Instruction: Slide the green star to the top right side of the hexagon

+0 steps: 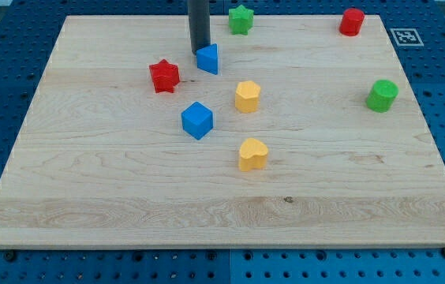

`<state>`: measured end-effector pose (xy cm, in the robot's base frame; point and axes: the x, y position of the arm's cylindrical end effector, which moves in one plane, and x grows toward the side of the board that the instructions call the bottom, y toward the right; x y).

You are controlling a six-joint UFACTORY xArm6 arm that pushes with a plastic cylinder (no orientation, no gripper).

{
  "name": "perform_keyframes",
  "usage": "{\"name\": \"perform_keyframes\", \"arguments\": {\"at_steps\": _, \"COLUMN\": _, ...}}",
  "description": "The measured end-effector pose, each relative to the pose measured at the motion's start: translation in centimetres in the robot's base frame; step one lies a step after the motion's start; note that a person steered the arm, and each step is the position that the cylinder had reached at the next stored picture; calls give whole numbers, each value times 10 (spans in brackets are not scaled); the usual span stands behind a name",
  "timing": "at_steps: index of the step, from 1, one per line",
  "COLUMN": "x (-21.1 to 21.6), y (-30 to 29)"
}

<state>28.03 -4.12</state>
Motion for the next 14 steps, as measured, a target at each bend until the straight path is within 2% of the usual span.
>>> {"name": "perform_keyframes", "arguments": {"at_steps": 2, "x": -85, "y": 20}}
{"name": "perform_keyframes", "arguments": {"at_steps": 3, "x": -86, "y": 48}}
{"name": "perform_keyframes", "arguments": {"at_steps": 5, "x": -82, "y": 127}}
{"name": "perform_keyframes", "arguments": {"at_steps": 6, "x": -71, "y": 127}}
{"name": "perform_keyframes", "arguments": {"at_steps": 8, "x": -56, "y": 172}}
{"name": "perform_keyframes", "arguments": {"at_steps": 11, "x": -53, "y": 173}}
{"name": "perform_keyframes", "arguments": {"at_steps": 12, "x": -49, "y": 151}}
{"name": "perform_keyframes", "arguments": {"at_steps": 14, "x": -6, "y": 135}}
